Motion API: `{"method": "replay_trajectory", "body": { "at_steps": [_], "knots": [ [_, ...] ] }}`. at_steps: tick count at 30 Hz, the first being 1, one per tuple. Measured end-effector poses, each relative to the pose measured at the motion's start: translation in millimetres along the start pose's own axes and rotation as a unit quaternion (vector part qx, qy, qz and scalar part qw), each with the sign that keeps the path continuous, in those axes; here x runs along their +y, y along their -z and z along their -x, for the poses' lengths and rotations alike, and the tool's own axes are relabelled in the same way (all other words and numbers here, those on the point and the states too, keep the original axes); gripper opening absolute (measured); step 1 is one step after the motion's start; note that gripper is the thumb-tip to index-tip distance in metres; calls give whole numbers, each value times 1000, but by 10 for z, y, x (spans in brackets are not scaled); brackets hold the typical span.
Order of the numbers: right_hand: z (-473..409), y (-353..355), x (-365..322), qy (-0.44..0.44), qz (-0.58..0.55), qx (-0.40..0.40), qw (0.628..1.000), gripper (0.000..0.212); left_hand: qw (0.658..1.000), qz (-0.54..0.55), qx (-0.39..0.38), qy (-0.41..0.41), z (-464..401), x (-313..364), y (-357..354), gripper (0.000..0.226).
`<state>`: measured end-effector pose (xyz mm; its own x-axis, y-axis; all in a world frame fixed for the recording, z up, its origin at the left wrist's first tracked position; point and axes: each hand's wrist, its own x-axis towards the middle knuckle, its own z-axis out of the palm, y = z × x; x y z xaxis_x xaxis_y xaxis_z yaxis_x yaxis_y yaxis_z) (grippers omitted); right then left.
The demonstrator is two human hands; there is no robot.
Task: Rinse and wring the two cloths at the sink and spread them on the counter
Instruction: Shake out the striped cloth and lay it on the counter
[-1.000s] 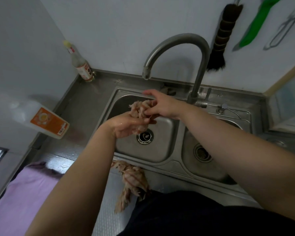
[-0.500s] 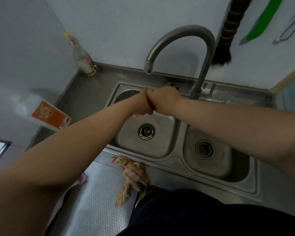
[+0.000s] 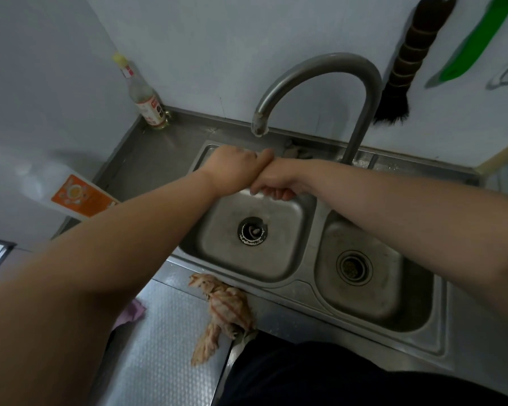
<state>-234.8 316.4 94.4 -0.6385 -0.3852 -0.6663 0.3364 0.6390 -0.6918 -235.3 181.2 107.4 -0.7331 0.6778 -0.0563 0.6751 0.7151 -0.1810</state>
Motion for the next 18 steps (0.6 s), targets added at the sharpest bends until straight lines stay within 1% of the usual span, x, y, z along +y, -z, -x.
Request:
{"method": "replay_trajectory", "body": {
  "at_steps": [2, 4, 6, 7, 8, 9, 10, 11, 12, 13, 14, 15, 16, 17, 18],
  "knots": [
    [-14, 53, 24, -26, -33, -80, 996, 34, 1000, -7, 6, 14, 31, 51, -49, 32],
    [-47, 98, 109, -46, -72, -139, 987, 33, 998, 5, -14, 65, 59, 171, -145, 27],
    [-42, 114, 217, -42, -111, -149, 982, 26, 984, 32, -76, 156, 59, 285, -211, 22],
    [-29, 116, 261, -24, -138, -136, 981, 18, 969, 63, -122, 205, 59, 305, -232, 20],
    [-10, 127, 282, 1, -183, -108, 977, 12, 942, 135, -168, 258, 58, 287, -246, 18],
    [-9, 144, 317, 26, -232, -53, 971, 29, 893, 248, -208, 313, 57, 241, -265, 15],
    [3, 167, 368, 56, -255, 11, 965, 53, 823, 367, -236, 363, 65, 187, -272, 15],
    [50, 190, 409, 105, -218, 80, 967, 72, 747, 469, -251, 399, 83, 135, -269, 16],
    [116, 198, 447, 166, -126, 137, 968, 83, 680, 546, -262, 413, 105, 98, -241, 18],
    [158, 202, 497, 236, 15, 172, 956, 87, 630, 604, -271, 406, 129, 71, -204, 20],
    [188, 202, 559, 302, 176, 194, 917, 89, 594, 647, -282, 385, 144, 60, -162, 21],
    [183, 193, 623, 363, 327, 214, 846, 88, 570, 682, -293, 352, 148, 61, -134, 23],
    [160, 177, 649, 419, 433, 236, 762, 86, 549, 714, -303, 311, 144, 75, -99, 23],
    [94, 165, 672, 461, 488, 258, 695, 80, 531, 743, -310, 267, 138, 94, -70, 21],
    [43, 142, 659, 500, 504, 280, 646, 72, 511, 767, -321, 219, 134, 118, -33, 19]
  ]
}}
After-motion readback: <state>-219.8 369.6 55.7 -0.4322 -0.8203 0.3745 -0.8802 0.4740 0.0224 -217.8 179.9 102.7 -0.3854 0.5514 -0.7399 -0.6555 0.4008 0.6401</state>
